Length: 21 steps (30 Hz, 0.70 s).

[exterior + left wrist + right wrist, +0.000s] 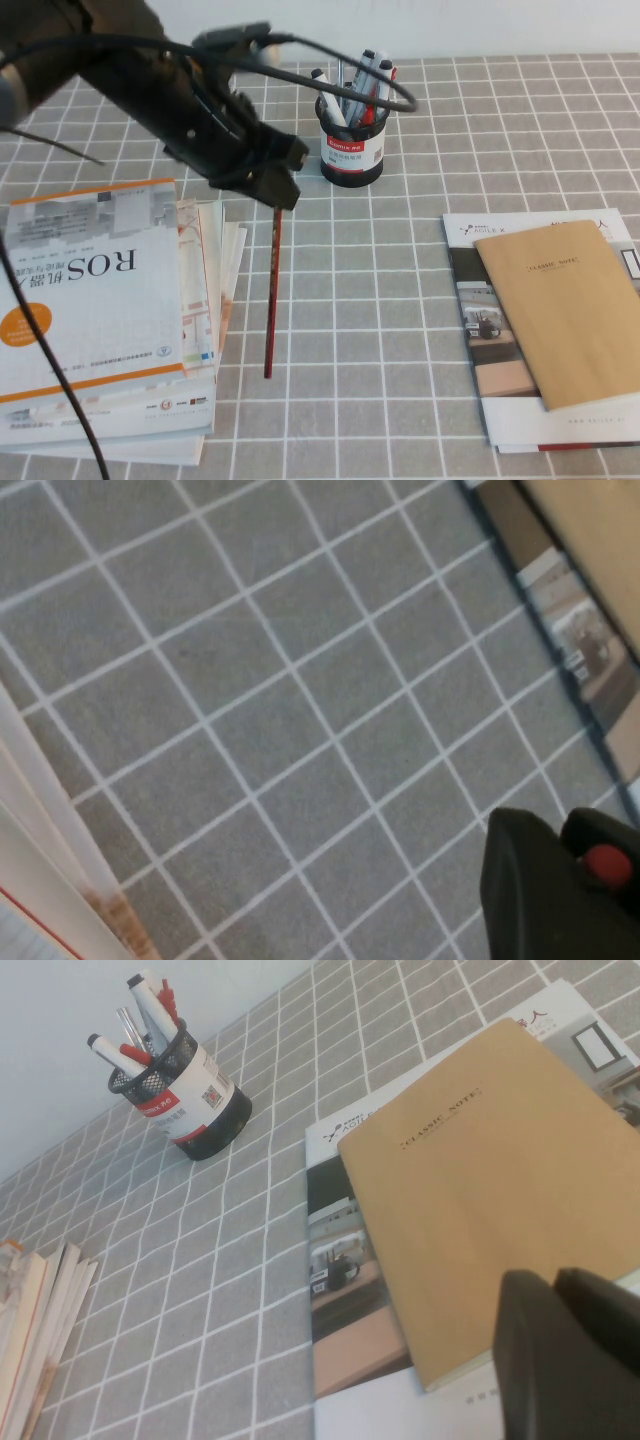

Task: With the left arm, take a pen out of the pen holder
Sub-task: 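Take a marker out of the pen holder and lay it on the table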

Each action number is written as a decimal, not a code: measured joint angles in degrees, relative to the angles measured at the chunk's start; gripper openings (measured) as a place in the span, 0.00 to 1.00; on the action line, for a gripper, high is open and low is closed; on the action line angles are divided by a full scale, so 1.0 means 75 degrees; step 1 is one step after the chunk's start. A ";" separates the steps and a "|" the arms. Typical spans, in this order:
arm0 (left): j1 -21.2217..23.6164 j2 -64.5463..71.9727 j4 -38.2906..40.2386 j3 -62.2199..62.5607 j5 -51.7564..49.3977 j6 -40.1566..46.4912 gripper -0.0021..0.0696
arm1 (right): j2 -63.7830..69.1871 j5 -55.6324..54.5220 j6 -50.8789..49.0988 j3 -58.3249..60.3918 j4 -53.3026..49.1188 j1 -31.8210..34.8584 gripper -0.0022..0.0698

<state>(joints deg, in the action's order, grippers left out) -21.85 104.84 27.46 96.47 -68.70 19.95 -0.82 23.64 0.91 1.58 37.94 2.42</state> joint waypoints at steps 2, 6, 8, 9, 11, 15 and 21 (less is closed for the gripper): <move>0.0207 0.0343 0.0134 0.0020 0.0000 -0.0031 0.06 | 0.0000 0.0000 0.0000 0.0000 0.0000 0.0000 0.01; 0.0531 0.1130 0.0460 0.0070 0.0192 -0.0196 0.06 | 0.0000 0.0000 0.0000 0.0000 0.0000 0.0000 0.01; 0.0607 0.1447 0.0629 0.0080 0.0372 -0.0210 0.06 | 0.0000 0.0000 0.0000 0.0000 0.0000 0.0000 0.01; 0.0624 0.1598 0.0721 0.0080 0.0518 -0.0247 0.06 | 0.0000 0.0000 0.0000 0.0000 0.0000 0.0000 0.01; 0.0638 0.1822 0.0846 0.0087 0.0759 -0.0278 0.06 | 0.0000 0.0000 0.0000 0.0000 0.0000 0.0000 0.01; 0.0638 0.2186 0.0922 0.0099 0.1218 -0.0294 0.06 | 0.0000 0.0000 0.0000 0.0000 0.0000 0.0000 0.01; 0.0638 0.2463 0.0858 0.0099 0.1755 -0.0340 0.07 | 0.0000 0.0000 0.0000 0.0000 0.0000 0.0000 0.01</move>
<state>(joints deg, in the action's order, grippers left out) -17.07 123.32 33.89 97.21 -55.54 17.41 -0.82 23.64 0.91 1.58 37.94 2.42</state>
